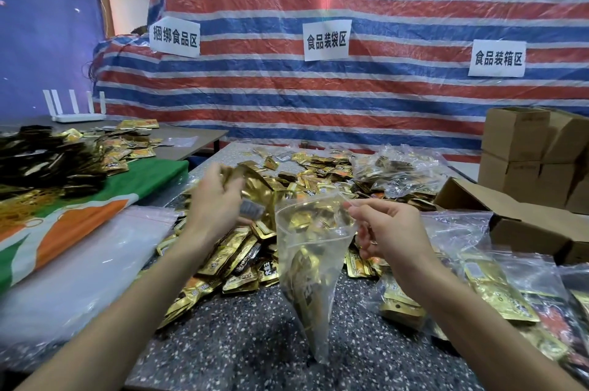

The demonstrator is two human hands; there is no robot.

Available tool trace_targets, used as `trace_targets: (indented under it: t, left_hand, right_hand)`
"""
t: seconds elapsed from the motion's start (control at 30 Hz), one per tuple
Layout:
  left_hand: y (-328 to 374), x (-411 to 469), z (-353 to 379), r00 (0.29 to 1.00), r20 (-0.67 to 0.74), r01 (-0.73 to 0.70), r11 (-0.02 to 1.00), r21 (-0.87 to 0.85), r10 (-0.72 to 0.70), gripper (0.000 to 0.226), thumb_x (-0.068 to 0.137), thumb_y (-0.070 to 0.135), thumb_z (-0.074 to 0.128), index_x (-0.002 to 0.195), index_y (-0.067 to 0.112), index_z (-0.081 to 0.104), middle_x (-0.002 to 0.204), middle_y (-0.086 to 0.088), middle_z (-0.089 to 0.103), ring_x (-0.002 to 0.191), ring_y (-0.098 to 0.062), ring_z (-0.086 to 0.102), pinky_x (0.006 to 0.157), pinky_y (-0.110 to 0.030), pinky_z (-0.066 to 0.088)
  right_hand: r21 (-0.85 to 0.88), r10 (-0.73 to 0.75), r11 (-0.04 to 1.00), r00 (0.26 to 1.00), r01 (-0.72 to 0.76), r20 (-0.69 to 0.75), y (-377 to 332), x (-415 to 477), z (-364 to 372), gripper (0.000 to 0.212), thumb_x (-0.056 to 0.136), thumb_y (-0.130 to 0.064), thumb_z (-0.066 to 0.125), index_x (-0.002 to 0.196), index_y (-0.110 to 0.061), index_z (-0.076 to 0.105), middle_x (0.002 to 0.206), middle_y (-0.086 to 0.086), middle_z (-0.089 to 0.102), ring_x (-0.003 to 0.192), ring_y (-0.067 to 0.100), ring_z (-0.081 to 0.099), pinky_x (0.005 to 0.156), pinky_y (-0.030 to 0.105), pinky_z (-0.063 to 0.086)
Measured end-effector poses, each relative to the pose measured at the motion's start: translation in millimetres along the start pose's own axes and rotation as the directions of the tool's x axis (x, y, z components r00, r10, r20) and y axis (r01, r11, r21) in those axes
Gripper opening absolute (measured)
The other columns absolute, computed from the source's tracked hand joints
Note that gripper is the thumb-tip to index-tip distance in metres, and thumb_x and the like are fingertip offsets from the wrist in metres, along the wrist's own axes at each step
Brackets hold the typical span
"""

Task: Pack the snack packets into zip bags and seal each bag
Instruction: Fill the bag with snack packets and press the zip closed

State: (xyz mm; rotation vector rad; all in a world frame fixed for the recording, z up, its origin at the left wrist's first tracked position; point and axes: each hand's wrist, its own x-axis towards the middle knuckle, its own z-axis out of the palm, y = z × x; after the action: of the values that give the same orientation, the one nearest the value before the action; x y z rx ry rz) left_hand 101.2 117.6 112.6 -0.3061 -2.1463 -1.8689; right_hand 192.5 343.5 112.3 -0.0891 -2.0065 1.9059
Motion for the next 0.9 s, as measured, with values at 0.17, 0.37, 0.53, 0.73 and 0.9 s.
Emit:
trace_targets:
  t: [0.17,0.37,0.53,0.73,0.9]
  left_hand:
    - [66.7,-22.1,-30.1,0.976,-0.056,-0.217,0.972,-0.093,0.212,0.004,0.101,0.013,0.054,0.099,0.017,0.055,0.108,-0.010,0.060,0.072,-0.018,0.074,0.048,-0.030,0.058]
    - [101.8,-49.2,-19.0,0.938,0.092,-0.337,0.941,0.033,0.333,0.003,0.097,0.009,0.059,0.098,0.012,0.058,0.103,-0.007,0.060,0.071,-0.021,0.072,0.042,-0.027,0.055]
    - [77.6,-50.8,21.9,0.933,0.270,-0.292,0.939,0.183,0.238,0.001,0.098,0.010,0.059,0.099,0.010,0.058,0.091,-0.008,0.064,0.054,-0.020,0.069,0.040,-0.026,0.054]
    - [37.9,-45.1,48.3,0.888,0.369,-0.434,0.768,0.471,0.276,0.033,0.096,0.055,0.053,0.107,0.031,0.073,0.098,0.012,0.068,0.082,-0.003,0.061,0.064,-0.020,0.045]
    - [11.8,-50.5,42.1,0.959,0.253,-0.213,0.915,0.341,0.129,0.115,0.050,0.095,0.058,0.144,0.031,0.039,0.129,0.018,0.043,0.117,-0.005,0.045,0.095,-0.029,0.040]
  right_hand:
    - [-0.010,-0.031,0.999,0.999,0.031,-0.009,-4.7,-3.2,4.6,0.013,0.093,-0.002,0.065,0.088,-0.005,0.077,0.049,-0.003,0.050,0.041,0.010,0.043,0.039,0.021,0.041]
    - [0.000,-0.072,0.997,0.997,0.072,-0.016,-7.1,-5.7,10.0,0.014,0.093,-0.007,0.067,0.084,-0.004,0.076,0.049,-0.002,0.052,0.040,0.009,0.045,0.039,0.019,0.042]
    - [0.026,-0.109,0.994,0.993,0.110,-0.041,-8.0,-4.0,12.4,0.015,0.093,-0.007,0.068,0.081,-0.007,0.078,0.049,0.001,0.053,0.042,0.013,0.048,0.042,0.023,0.044]
    - [0.076,-0.093,0.992,0.994,0.098,-0.059,-7.5,0.4,9.4,0.018,0.091,-0.002,0.067,0.106,-0.010,0.071,0.050,0.001,0.058,0.043,0.013,0.054,0.044,0.024,0.049]
    - [0.106,-0.070,0.991,0.996,0.076,-0.058,-2.6,5.3,3.4,0.029,0.094,0.002,0.060,0.115,-0.014,0.070,0.054,0.001,0.060,0.047,0.014,0.058,0.050,0.026,0.053]
